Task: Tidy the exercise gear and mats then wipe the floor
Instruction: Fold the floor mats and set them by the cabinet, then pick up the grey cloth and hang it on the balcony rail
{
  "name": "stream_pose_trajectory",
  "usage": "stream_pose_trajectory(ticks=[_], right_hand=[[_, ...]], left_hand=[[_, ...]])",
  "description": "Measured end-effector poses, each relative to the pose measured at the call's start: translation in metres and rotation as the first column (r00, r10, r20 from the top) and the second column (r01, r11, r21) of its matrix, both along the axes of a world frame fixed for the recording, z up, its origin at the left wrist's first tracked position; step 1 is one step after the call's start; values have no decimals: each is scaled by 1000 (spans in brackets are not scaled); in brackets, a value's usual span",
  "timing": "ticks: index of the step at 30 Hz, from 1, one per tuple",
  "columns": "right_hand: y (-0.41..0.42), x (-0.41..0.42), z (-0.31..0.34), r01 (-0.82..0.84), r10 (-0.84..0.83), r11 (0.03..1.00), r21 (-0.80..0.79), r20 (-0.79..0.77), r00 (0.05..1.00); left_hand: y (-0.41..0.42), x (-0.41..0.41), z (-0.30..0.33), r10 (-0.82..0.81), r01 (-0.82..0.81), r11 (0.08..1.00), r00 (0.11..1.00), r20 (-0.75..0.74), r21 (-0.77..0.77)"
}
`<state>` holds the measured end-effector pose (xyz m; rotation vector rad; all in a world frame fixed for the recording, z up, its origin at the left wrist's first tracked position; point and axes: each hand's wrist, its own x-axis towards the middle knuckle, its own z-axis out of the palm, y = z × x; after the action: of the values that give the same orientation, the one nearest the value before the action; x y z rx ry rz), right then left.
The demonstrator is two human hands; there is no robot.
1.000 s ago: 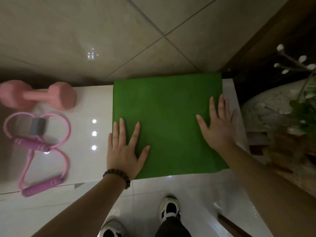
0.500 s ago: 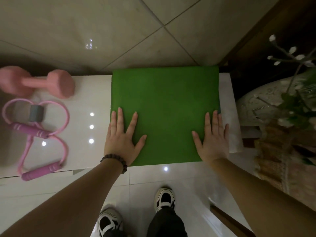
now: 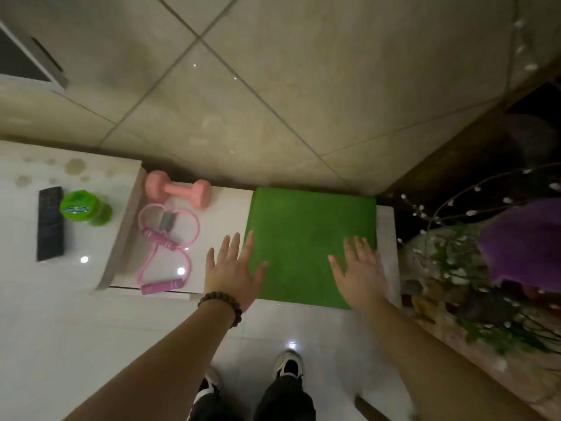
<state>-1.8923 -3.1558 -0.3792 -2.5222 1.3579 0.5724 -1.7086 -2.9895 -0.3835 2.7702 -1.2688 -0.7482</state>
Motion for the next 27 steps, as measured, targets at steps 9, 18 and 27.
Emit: stream_pose_trajectory(ticks=[9,18,27], right_hand=[[72,21,163,-111,116,993,-37,233,966],[137,51,228,-310,288,951,0,376,881],[254,116,255,-677,598,735,30,441,669]], left_hand=[[81,-8,159,246,-238,962,968,48,-131],[190,-35,241,553,-534,828,829,87,-171],[307,-69,277,847,-833,531,521,104,-157]])
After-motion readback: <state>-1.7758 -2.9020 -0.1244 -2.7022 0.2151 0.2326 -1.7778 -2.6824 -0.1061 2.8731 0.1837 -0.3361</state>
